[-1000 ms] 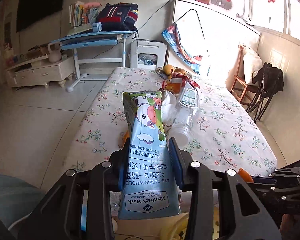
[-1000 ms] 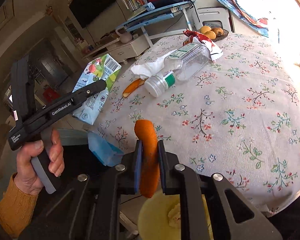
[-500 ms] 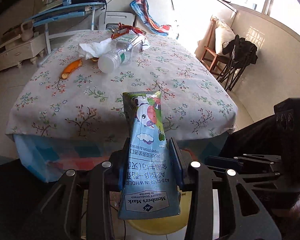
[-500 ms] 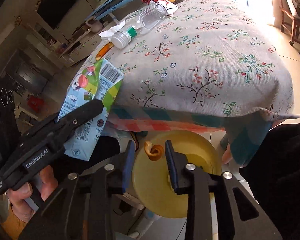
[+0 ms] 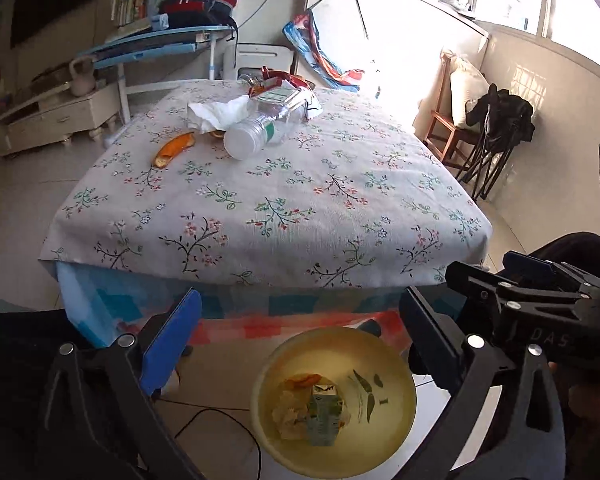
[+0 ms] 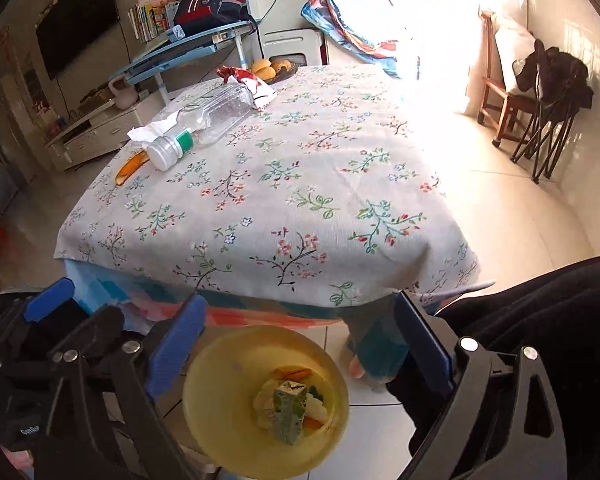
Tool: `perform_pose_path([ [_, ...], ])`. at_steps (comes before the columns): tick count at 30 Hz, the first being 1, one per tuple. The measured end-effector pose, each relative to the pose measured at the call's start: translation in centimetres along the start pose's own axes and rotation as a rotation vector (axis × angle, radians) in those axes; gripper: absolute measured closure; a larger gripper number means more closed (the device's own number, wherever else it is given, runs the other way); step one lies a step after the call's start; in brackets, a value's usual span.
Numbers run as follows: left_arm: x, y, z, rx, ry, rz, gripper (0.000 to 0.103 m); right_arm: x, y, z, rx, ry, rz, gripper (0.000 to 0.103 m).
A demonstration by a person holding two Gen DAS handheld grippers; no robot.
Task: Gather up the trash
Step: 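Withdraw both tools from the bin back toward the table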
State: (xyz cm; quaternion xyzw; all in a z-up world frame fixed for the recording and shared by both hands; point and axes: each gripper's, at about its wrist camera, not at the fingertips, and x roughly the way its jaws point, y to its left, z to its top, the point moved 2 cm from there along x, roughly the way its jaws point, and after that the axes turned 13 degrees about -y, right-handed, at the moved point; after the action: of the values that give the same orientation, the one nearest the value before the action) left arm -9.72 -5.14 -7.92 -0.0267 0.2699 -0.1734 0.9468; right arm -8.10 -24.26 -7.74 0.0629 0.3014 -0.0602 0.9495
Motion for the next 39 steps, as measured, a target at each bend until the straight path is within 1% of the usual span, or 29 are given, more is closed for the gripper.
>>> perform_pose_path([
  [2,-0.2,0.6,0.6,-0.028,-0.035,0.029,0.007,-0.3,0.6,0.3,-0.075,-0.039,-0.057,0.009],
  [3,-0.4,0.9,0.8,-0.035,-0.054,0.043,0.007,-0.6,0.9,0.4,-0.102,-0.055,-0.069,0.008],
  [8,-1.0,1.4,1.6,-0.048,-0.104,0.078,0.007,-1.6,1.6,0.8,-0.158,-0.113,-0.076,0.008],
  [16,-1.2,1.7,1.7,-0.045,-0.121,0.121,0.007,-2.7,2.3,1.6,-0.192,-0.179,-0.082,0.008],
  [24,-1.0,2.9,1.7,-0.086,-0.119,0.166,0.007,-2.9,2.6,1.7,-0.205,-0.192,-0.08,0.008],
  [39,-1.1,3.2,1.7,-0.099,-0.124,0.172,0.007,-2.7,3.4,1.5,-0.228,-0.187,-0.065,0.008],
])
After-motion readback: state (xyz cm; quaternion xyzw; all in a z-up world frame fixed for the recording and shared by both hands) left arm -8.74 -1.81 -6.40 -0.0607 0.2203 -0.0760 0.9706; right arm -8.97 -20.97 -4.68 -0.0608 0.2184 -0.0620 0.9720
